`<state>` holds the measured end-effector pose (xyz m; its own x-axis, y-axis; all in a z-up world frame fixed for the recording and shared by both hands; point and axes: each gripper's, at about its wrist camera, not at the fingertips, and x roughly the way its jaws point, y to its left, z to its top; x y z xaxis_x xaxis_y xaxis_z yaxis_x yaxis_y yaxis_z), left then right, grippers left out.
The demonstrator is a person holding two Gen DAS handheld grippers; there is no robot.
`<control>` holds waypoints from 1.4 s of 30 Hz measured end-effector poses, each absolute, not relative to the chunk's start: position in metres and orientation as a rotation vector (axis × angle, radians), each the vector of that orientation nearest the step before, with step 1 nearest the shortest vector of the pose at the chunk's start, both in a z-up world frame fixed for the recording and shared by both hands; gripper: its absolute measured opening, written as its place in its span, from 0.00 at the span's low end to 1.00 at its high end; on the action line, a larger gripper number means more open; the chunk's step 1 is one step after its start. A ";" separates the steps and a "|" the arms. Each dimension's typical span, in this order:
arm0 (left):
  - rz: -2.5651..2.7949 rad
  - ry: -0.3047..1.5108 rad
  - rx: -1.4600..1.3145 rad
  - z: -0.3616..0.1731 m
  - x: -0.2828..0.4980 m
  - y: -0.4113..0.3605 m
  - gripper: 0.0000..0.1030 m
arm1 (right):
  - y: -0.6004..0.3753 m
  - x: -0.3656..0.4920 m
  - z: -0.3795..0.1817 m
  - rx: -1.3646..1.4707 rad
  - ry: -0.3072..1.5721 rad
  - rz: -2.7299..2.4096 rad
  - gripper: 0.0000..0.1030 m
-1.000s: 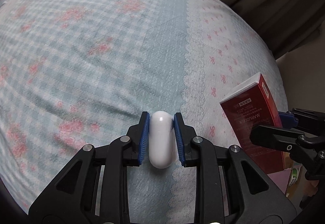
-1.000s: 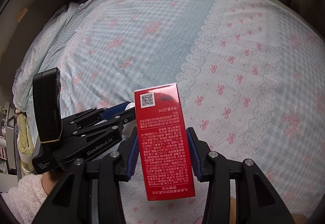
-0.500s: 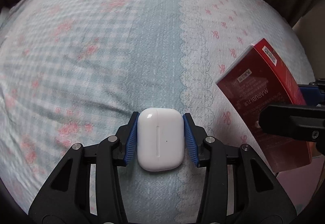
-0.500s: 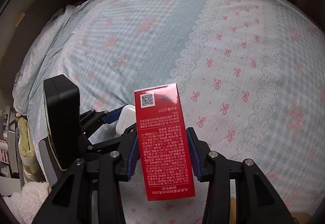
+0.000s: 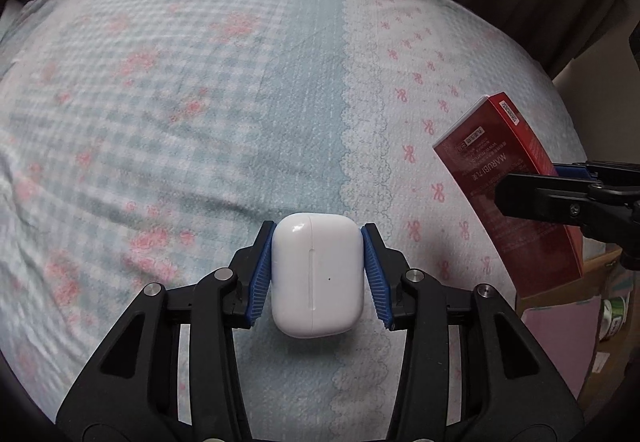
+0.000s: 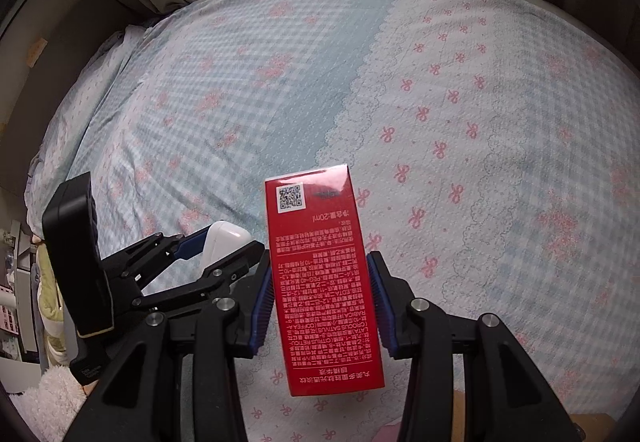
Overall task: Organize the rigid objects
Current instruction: 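Lift the earbud case and red box and carry them over the box, then open both tools to drop the earbud case and red box inside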
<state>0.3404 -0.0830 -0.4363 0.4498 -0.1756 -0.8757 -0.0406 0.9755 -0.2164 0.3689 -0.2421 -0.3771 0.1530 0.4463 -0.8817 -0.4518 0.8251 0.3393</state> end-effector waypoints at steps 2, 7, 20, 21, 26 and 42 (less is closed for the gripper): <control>-0.097 1.089 -0.222 -0.420 0.336 -0.085 0.38 | -0.248 0.366 -0.366 0.013 1.243 0.640 0.39; -0.139 1.047 -0.217 -0.361 0.324 -0.099 0.38 | -0.273 0.356 -0.321 0.063 1.183 0.614 0.39; -0.332 0.961 -0.104 -0.213 0.286 -0.212 0.38 | -0.415 0.282 -0.189 0.174 1.025 0.420 0.39; -0.352 0.961 -0.103 -0.208 0.283 -0.223 0.38 | -0.430 0.275 -0.183 0.179 1.020 0.395 0.39; -0.449 0.977 -0.088 -0.199 0.267 -0.279 0.38 | -0.500 0.247 -0.174 0.206 1.025 0.263 0.39; -0.649 1.222 0.109 -0.298 0.236 -0.412 0.38 | -0.623 0.212 -0.292 0.583 1.297 0.003 0.39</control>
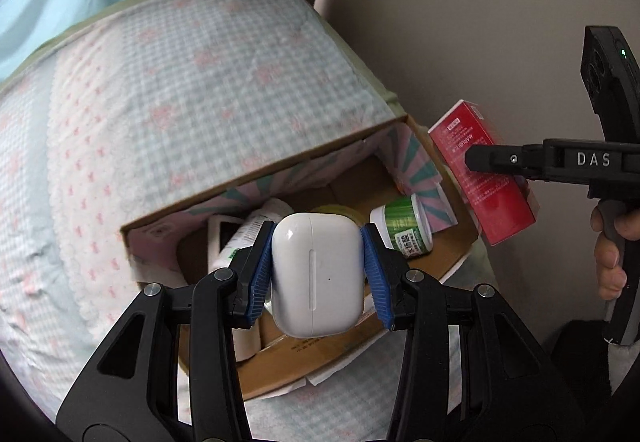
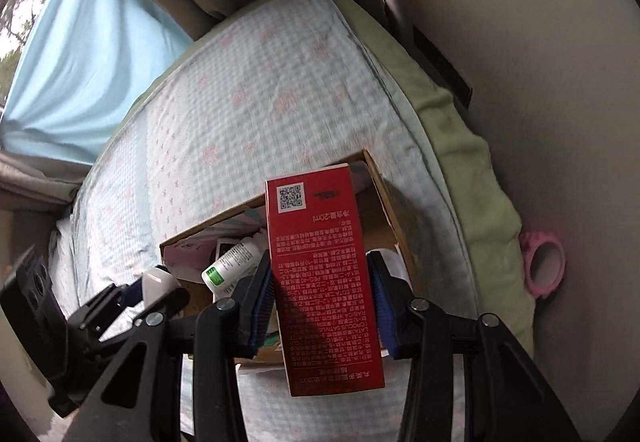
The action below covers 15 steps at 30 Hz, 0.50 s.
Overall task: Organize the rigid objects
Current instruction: 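Open both tools to drop the earbud case and red box inside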
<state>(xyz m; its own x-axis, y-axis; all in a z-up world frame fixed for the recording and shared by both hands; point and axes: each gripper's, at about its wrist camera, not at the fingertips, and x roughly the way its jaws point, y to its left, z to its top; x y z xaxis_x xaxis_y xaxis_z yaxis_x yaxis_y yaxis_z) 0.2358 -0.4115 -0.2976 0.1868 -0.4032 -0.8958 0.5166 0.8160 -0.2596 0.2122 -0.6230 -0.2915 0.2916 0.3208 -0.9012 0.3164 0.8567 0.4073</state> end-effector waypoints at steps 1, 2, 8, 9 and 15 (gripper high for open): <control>-0.657 1.240 0.126 -0.306 0.235 -0.418 0.38 | -0.623 0.214 -0.300 0.611 1.312 0.001 0.39; -0.664 1.256 0.144 -0.314 0.235 -0.424 0.38 | -0.622 0.215 -0.309 0.639 1.330 0.000 0.39; -0.683 1.312 0.231 -0.345 0.237 -0.446 0.38 | -0.620 0.225 -0.346 0.773 1.392 -0.019 0.39; -0.684 1.315 0.241 -0.347 0.238 -0.448 0.38 | -0.620 0.228 -0.351 0.800 1.399 -0.023 0.39; -0.626 1.303 0.317 -0.347 0.244 -0.454 0.81 | -0.626 0.246 -0.368 0.955 1.421 -0.072 0.55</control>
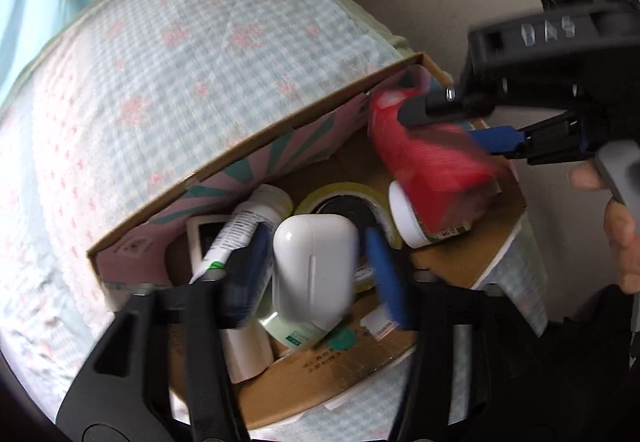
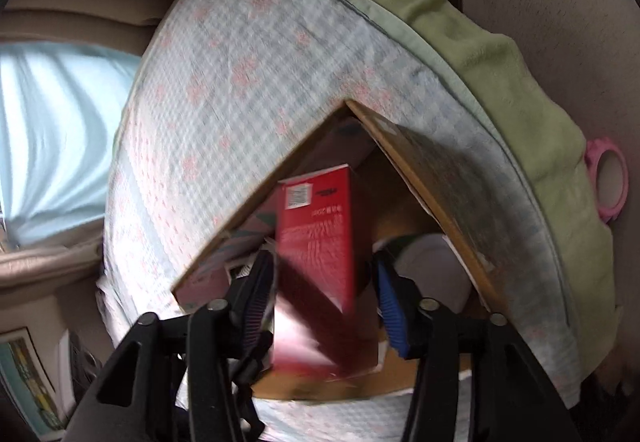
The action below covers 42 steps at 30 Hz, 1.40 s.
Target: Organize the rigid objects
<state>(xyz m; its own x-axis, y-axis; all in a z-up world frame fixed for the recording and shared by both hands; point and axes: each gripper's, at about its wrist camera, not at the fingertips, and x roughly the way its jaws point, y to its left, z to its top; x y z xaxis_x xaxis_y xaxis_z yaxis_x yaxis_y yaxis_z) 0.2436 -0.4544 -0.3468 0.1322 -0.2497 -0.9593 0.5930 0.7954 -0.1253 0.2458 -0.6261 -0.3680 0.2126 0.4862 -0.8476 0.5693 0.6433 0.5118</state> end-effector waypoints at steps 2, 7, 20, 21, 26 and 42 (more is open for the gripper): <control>-0.631 1.308 0.305 -0.344 0.244 -0.451 1.00 | -0.625 0.251 -0.363 0.896 1.447 -0.071 1.00; -0.622 1.338 0.267 -0.342 0.243 -0.441 1.00 | -0.620 0.252 -0.351 0.602 1.494 -0.149 1.00; -0.615 1.286 0.219 -0.285 0.222 -0.402 1.00 | -0.594 0.226 -0.314 0.561 1.441 -0.101 1.00; -0.610 1.273 0.212 -0.275 0.220 -0.394 1.00 | -0.589 0.224 -0.302 0.544 1.423 -0.096 1.00; -0.580 1.202 0.165 -0.221 0.202 -0.345 1.00 | -0.553 0.205 -0.235 0.457 1.255 -0.080 1.00; -0.282 0.762 -0.023 -0.020 0.112 -0.104 1.00 | -0.346 0.108 -0.020 0.079 0.745 0.158 1.00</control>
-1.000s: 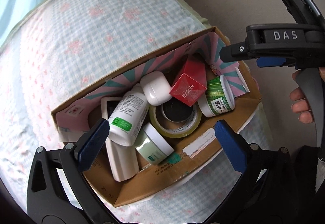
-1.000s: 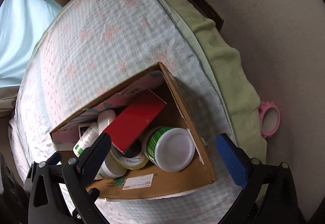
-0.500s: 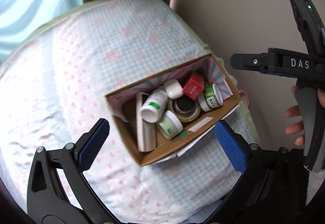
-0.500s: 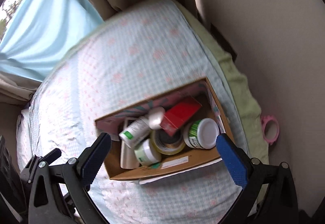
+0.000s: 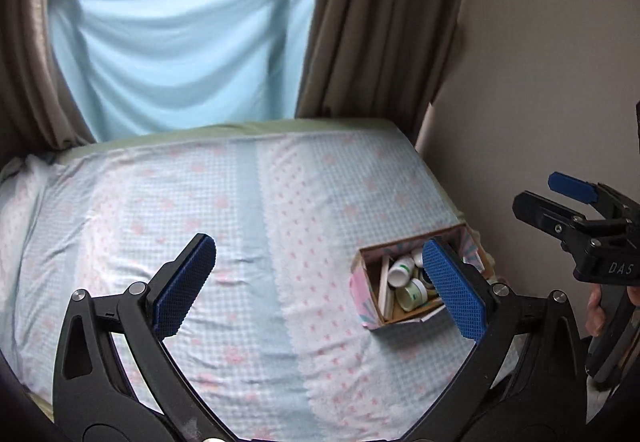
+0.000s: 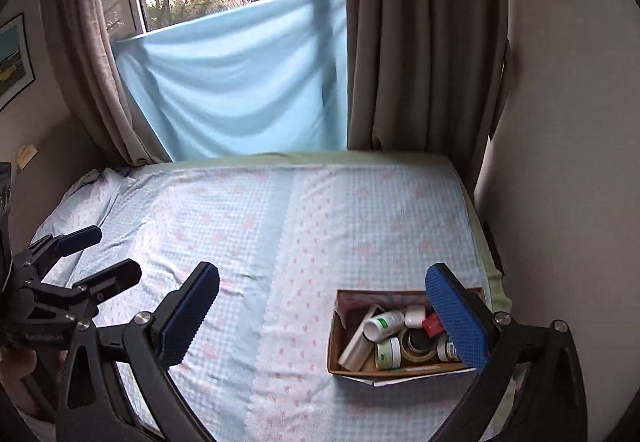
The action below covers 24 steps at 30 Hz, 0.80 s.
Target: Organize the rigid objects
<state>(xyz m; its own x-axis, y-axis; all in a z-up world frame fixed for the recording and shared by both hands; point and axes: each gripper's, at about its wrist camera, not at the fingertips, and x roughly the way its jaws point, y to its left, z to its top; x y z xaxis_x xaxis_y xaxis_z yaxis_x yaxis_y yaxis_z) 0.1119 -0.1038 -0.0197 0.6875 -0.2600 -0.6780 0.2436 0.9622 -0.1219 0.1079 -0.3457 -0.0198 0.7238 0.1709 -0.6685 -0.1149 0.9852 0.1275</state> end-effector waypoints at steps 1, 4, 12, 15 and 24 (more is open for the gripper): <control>-0.260 0.734 -0.034 -0.012 0.106 -0.091 1.00 | -0.339 0.102 -0.014 0.077 0.722 0.158 1.00; -0.191 0.665 -0.041 0.005 0.086 -0.063 1.00 | -0.324 0.088 -0.003 0.091 0.673 0.145 1.00; -0.128 0.555 -0.043 0.007 0.046 -0.030 1.00 | -0.300 0.055 -0.007 0.087 0.596 0.108 1.00; -0.123 0.545 -0.032 0.005 0.041 -0.029 1.00 | -0.294 0.049 -0.008 0.083 0.592 0.105 1.00; -0.149 0.539 -0.032 -0.002 0.038 -0.042 1.00 | -0.298 0.040 0.002 0.075 0.557 0.065 1.00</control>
<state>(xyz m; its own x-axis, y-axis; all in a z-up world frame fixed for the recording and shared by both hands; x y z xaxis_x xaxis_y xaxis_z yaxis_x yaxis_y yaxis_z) 0.0385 -0.0417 -0.0020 0.8475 -0.1501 -0.5091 0.1332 0.9886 -0.0698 0.0396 -0.2983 0.0018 0.8470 0.0815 -0.5253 -0.0408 0.9952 0.0885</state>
